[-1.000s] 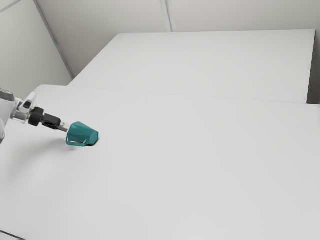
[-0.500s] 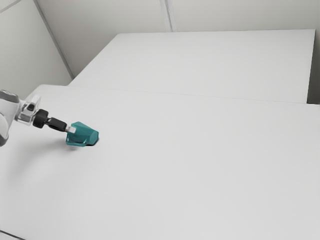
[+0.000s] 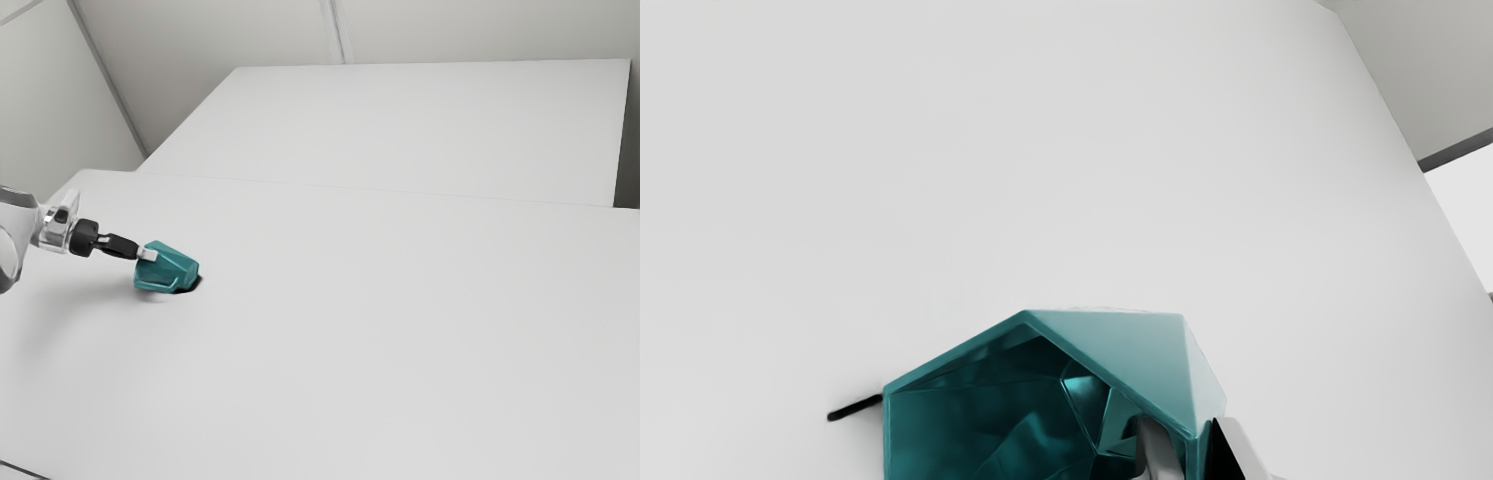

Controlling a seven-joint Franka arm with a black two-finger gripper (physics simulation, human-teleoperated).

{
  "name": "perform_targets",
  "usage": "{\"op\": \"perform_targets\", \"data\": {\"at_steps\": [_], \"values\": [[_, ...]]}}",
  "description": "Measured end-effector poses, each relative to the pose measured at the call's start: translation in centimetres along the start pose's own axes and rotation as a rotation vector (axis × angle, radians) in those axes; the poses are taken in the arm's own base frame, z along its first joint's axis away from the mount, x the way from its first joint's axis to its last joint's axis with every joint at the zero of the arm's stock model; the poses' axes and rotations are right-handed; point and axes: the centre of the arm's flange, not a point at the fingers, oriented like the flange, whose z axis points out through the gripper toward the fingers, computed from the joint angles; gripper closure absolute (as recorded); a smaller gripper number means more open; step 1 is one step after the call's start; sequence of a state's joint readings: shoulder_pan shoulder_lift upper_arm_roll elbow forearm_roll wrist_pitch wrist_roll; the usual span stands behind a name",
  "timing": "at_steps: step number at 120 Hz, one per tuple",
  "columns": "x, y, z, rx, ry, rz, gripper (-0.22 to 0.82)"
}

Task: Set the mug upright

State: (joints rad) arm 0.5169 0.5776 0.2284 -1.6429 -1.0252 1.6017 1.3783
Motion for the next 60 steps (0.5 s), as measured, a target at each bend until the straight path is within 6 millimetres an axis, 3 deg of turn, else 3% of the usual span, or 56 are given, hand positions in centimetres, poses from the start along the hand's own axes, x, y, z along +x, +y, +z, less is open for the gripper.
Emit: {"op": "perform_targets", "data": {"at_steps": [60], "values": [[0.8,1.2,-0.3,-0.022,0.032,0.021,0.78]]}}
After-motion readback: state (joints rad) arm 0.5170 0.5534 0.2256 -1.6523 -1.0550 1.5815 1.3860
